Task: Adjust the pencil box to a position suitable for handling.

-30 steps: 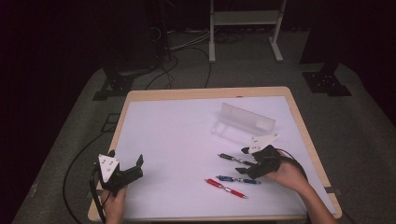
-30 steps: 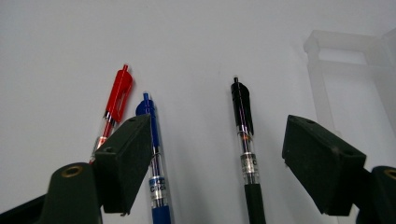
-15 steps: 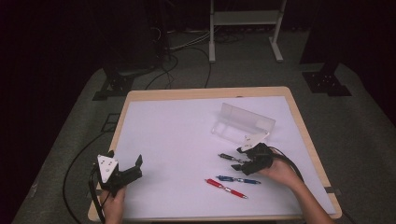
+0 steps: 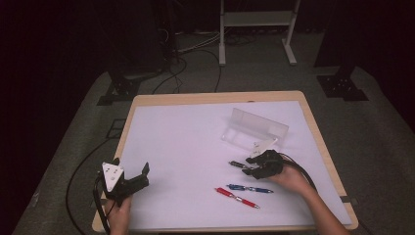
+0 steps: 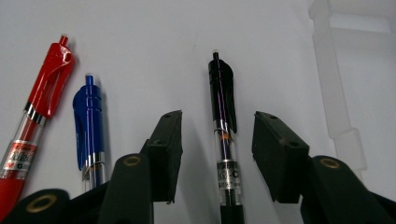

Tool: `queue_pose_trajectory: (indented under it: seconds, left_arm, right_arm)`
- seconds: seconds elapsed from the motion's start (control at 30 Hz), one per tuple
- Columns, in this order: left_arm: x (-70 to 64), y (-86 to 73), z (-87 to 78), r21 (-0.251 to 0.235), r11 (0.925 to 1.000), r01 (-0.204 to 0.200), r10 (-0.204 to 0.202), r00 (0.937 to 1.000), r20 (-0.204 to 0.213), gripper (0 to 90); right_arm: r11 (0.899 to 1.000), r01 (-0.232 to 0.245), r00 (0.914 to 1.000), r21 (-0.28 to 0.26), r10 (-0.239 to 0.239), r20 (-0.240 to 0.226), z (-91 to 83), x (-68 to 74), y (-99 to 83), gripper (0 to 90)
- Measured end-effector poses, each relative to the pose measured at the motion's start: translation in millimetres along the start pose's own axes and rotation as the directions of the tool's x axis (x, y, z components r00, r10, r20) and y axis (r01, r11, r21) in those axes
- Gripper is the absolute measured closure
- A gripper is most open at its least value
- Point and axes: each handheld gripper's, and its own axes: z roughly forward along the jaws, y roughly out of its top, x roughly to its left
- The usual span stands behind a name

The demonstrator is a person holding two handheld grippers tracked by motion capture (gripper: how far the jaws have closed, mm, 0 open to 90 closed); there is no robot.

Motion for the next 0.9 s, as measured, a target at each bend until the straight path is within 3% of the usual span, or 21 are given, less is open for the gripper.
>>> queue_pose_trajectory:
  seconds: [0.63, 0.9]
  left_arm:
    - [0.5, 0.0, -0.3, 0.002, 1.0, 0.001, -0.001, 1.0, -0.003, 0.4]
    - [-0.1, 0.1, -0.3, 0.001, 1.0, -0.001, 0.001, 1.0, -0.003, 0.4]
  right_arm:
    - [0.999, -0.037, 0.9988, 0.034, 0.038, -0.032, 6.9, -7.6, -5.0, 71.0]
    - [0.999, -0.025, 0.9985, 0.031, 0.026, -0.048, 7.2, -6.9, -5.1, 77.8]
